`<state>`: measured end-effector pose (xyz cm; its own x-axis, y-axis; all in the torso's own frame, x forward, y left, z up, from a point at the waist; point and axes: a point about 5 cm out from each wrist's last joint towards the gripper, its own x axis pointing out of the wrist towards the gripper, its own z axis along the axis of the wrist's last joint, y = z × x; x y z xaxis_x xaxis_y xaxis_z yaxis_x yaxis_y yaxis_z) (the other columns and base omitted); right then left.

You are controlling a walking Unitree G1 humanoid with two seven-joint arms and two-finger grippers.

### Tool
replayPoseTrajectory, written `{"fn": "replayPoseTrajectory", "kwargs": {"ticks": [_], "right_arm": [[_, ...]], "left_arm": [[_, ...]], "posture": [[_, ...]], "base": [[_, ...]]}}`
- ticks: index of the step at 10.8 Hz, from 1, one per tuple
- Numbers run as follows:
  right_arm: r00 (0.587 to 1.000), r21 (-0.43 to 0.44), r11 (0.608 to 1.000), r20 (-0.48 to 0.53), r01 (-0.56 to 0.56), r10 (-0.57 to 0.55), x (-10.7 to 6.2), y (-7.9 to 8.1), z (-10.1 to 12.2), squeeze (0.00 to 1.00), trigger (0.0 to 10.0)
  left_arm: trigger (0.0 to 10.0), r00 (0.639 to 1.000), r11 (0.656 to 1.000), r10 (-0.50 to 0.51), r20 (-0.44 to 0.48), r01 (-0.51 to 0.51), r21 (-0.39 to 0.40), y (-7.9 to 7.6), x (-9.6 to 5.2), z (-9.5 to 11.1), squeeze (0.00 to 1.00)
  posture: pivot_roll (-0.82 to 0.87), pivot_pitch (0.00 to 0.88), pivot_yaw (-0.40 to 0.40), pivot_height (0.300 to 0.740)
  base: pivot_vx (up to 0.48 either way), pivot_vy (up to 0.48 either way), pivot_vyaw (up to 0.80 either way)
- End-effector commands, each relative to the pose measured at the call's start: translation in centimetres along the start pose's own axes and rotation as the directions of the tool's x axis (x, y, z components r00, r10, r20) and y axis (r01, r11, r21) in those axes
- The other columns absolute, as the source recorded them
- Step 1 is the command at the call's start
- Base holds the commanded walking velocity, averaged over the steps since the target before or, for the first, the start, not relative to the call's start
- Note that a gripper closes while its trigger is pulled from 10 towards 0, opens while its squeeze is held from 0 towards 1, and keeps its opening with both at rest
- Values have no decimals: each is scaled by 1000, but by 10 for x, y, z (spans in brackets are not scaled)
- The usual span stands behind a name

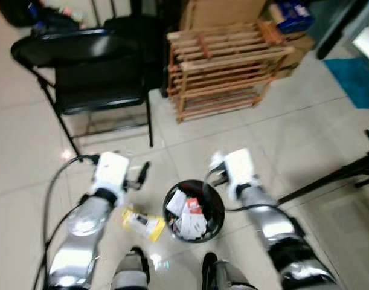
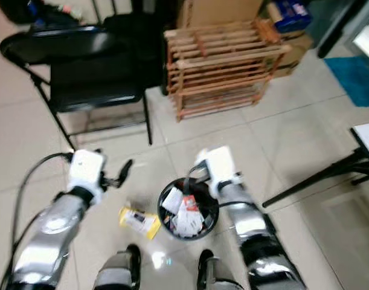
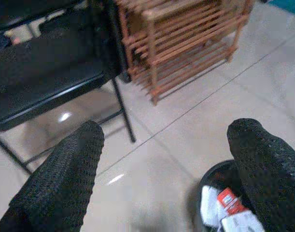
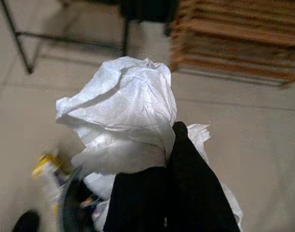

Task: Picking trash to rubbish bin

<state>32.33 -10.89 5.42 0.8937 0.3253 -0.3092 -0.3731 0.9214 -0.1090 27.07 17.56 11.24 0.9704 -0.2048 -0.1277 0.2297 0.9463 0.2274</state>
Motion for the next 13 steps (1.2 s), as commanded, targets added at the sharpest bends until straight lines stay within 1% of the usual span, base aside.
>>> {"fn": "replayPoseTrajectory", "kwargs": {"ticks": [1, 3, 4, 6, 7, 10, 12, 13], "right_arm": [[999, -11, 1000, -33, -26, 26, 0, 5, -11, 0, 10000], [992, -25, 996, -95, -83, 81, 5, 22, -24, 0, 10000], [986, -39, 994, -133, -103, 97, 4, 29, -32, 0, 10000], [973, -41, 991, -199, -127, 117, 2, 35, -45, 0, 10000], [963, -50, 988, -233, -149, 133, -1, 41, -54, 0, 10000], [950, -38, 985, -274, -166, 149, -7, 51, -67, 0, 10000], [954, -39, 988, -268, -151, 135, -8, 51, -68, 0, 10000], [960, -41, 991, -254, -130, 115, -7, 50, -67, 0, 10000]], "left_arm": [[10000, 1000, 1000, 3, -18, -2, 5, 0, -7, 0, 0], [10000, 999, 1000, 21, -44, -20, 14, 6, -16, 2, 0], [10000, 998, 1000, 28, -52, -27, 15, 7, -18, 4, 0], [10000, 997, 999, 35, -65, -34, 15, 9, -20, 6, 0], [10000, 997, 999, 38, -73, -36, 16, 10, -21, 7, 0], [10000, 996, 1000, 27, -88, -26, 17, 10, -20, 8, 0], [10000, 994, 1000, 29, -101, -28, 11, 11, -20, 7, 0], [10000, 992, 1000, 19, -124, -20, -8, 11, -21, 4, 0]], "posture": [[442, 343, -86, 740], [463, 355, -85, 740], [492, 367, -85, 740], [505, 370, -80, 740], [511, 373, -74, 740], [505, 374, -65, 740], [506, 374, -66, 740], [510, 376, -66, 740]], "base": [[0, 0, 0], [0, 0, 0], [0, 0, 0], [0, 0, 0], [0, 0, 0], [0, 0, 0], [0, 0, 0], [0, 0, 0]]}}
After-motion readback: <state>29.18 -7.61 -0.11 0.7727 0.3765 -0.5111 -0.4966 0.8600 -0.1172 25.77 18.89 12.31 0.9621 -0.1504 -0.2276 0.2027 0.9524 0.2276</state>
